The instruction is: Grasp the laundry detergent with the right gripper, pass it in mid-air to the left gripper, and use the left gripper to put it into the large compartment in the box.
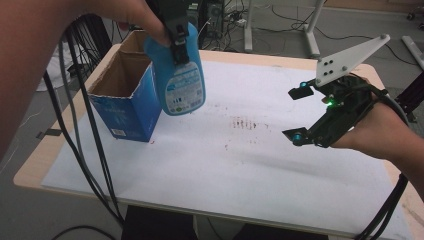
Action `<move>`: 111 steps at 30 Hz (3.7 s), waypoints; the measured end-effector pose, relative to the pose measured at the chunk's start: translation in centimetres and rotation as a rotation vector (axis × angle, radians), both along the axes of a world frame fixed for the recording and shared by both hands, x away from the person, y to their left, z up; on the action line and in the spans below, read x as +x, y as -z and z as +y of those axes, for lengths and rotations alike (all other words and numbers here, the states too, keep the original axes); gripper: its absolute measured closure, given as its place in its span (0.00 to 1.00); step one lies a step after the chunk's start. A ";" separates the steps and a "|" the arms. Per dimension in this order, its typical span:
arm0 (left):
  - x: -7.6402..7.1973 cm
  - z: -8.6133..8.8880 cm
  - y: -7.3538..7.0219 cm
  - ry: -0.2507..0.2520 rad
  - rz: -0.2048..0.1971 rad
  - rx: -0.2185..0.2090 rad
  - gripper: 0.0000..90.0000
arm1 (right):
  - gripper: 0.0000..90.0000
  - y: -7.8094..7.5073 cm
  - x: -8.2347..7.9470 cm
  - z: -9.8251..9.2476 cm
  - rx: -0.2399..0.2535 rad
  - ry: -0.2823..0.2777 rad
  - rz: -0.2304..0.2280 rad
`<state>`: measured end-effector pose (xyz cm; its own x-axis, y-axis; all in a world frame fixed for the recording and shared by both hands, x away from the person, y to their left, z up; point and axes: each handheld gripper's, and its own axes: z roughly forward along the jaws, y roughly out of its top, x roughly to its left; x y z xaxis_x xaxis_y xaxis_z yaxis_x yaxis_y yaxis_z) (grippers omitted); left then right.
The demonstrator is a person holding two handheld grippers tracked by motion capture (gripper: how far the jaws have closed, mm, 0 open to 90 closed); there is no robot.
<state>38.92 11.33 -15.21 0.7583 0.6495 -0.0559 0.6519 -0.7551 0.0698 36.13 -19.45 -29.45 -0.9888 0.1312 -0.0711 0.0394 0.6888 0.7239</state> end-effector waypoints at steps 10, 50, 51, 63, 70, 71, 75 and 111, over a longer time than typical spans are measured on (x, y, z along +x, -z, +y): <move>1.1 5.4 -2.7 -0.315 -0.019 0.011 0.42 | 0.01 -0.6 0.3 -0.3 -0.040 -0.001 0.002; 6.0 12.7 7.6 -0.090 0.013 0.096 0.42 | 0.01 0.0 0.5 0.0 -0.111 0.017 0.017; 6.1 12.7 8.0 -0.067 0.011 0.093 0.42 | 0.01 0.0 0.4 0.0 -0.114 0.019 0.017; 6.3 12.7 12.2 0.108 0.039 0.104 0.42 | 0.01 0.6 0.3 0.1 -0.128 0.025 0.026; 6.3 12.7 13.8 0.135 0.045 0.113 0.42 | 0.01 0.8 0.4 0.4 -0.131 0.025 0.031; 6.3 12.8 13.8 0.132 0.040 0.100 0.41 | 0.01 0.8 0.4 0.4 -0.131 0.030 0.033; 6.3 12.9 13.8 0.129 0.048 0.097 0.41 | 0.01 1.0 0.4 0.5 -0.137 0.028 0.036; 3.1 10.6 5.4 0.171 -0.005 0.097 0.14 | 0.01 1.0 1.8 0.2 -0.155 0.023 0.046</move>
